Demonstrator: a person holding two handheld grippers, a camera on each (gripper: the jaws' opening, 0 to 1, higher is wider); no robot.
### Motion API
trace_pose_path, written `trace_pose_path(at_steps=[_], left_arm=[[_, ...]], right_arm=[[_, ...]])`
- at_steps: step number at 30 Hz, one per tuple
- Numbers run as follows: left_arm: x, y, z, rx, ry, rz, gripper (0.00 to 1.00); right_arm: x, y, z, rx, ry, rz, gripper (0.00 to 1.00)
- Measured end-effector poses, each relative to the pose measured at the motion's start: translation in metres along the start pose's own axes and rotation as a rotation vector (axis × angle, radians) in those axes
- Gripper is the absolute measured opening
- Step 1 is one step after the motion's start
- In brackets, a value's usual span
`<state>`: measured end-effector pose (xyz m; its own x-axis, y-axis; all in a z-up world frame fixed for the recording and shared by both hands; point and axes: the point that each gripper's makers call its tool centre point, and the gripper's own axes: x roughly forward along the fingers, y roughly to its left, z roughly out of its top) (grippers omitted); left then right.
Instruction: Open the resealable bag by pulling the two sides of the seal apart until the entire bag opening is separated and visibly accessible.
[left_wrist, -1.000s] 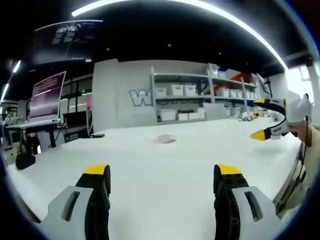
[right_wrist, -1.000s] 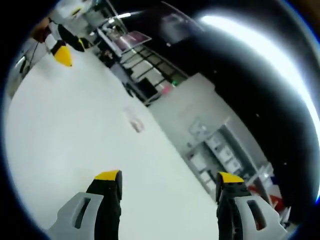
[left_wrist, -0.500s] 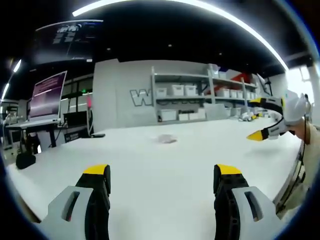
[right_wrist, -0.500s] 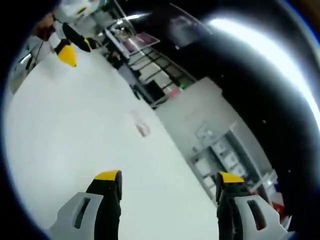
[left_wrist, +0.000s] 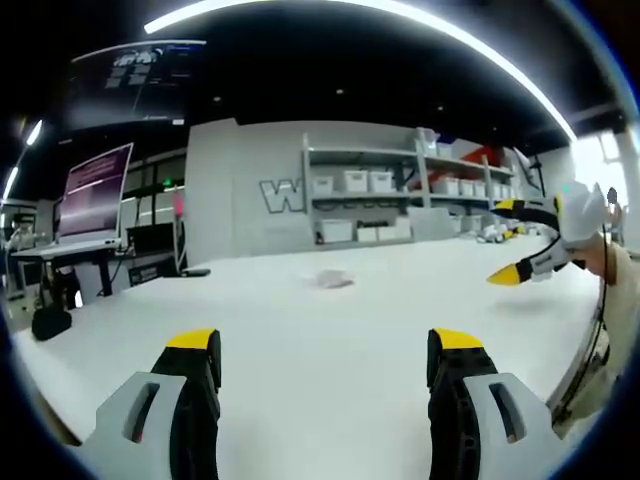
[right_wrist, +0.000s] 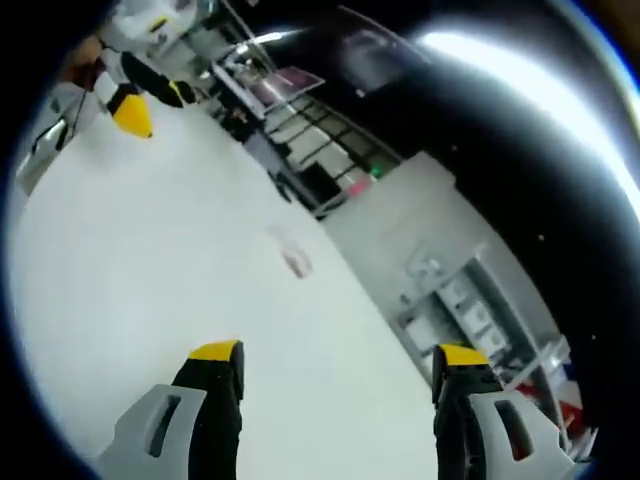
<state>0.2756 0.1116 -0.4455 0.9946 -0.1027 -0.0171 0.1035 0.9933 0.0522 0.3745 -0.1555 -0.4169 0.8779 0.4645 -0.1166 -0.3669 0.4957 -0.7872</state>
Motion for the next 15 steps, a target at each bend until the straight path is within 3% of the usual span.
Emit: trace_pose_path(at_steps=[15], left_arm=[[-0.0019, 0.0014, 0.001, 0.0, -0.004, 0.003, 0.84]], right_arm=[[0.0095, 0.0033, 0.0057, 0.036, -0.011, 0.028, 0.77]])
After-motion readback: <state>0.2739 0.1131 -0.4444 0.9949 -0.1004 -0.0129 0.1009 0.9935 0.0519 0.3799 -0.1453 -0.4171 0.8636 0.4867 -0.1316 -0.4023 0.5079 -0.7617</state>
